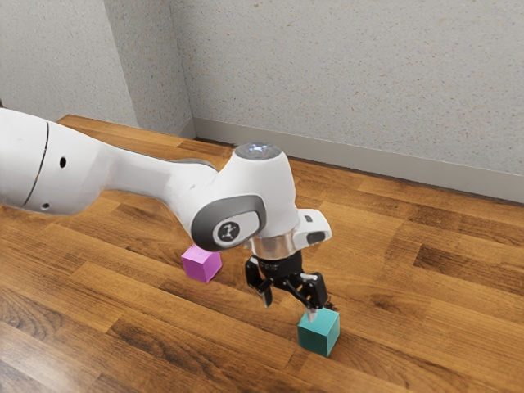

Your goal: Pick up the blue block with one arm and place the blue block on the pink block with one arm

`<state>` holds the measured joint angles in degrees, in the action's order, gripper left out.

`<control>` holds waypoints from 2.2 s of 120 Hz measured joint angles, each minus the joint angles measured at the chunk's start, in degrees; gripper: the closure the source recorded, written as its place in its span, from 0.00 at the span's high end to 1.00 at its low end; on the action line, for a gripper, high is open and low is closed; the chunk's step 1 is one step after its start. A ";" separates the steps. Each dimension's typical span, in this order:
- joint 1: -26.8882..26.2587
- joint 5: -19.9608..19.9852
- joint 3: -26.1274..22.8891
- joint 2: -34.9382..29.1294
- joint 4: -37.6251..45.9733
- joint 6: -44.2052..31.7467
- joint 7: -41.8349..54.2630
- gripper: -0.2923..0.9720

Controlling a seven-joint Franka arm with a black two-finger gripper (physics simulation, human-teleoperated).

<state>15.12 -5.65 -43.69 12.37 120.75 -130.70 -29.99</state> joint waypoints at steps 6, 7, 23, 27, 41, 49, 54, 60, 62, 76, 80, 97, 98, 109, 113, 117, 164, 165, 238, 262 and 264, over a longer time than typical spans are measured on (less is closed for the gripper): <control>-1.87 -0.24 0.07 1.79 -2.26 0.36 -0.37 0.77; -2.19 -0.27 0.07 2.13 -2.64 0.41 -0.44 0.77; -10.28 -0.51 6.86 5.94 -6.22 1.02 -1.58 0.77; -12.12 -0.52 9.04 6.84 -6.82 1.21 -1.84 0.77; -14.68 -0.61 11.48 8.39 -7.95 1.83 -2.59 0.77; -15.10 -0.64 11.91 8.59 -8.12 2.05 -2.97 0.77; -15.29 -0.65 12.47 8.65 -8.37 2.16 -3.19 0.77; -17.61 -0.66 15.55 9.47 -9.69 2.27 -3.41 0.77; -18.62 -0.66 16.75 9.83 -10.20 2.30 -3.47 0.77; -22.04 -0.68 20.32 11.33 -13.62 2.54 -3.85 0.77; -22.27 -0.66 20.48 11.45 -14.33 2.70 -3.94 0.77; -23.04 -0.30 20.66 12.72 -15.92 3.17 -4.37 0.77; -23.12 -0.24 20.66 12.79 -15.97 3.19 -4.42 0.77; -23.59 0.29 20.72 13.21 -16.26 3.34 -5.06 0.77; -23.66 0.43 20.81 13.48 -16.26 3.38 -5.31 0.77; -23.69 0.53 20.92 13.87 -16.25 3.42 -5.55 0.77; -27.00 0.53 25.58 16.64 -16.37 2.33 -7.14 0.77; -27.08 0.52 25.66 16.66 -16.39 2.28 -7.14 0.77; -28.91 0.44 26.12 16.58 -16.25 -0.35 -6.71 0.61; -28.91 0.47 26.17 16.09 -16.06 -0.70 -6.63 0.53; -28.91 0.46 26.18 15.82 -16.03 -0.67 -6.64 0.53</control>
<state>-13.79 -5.19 -17.52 28.20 104.72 -131.37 -36.63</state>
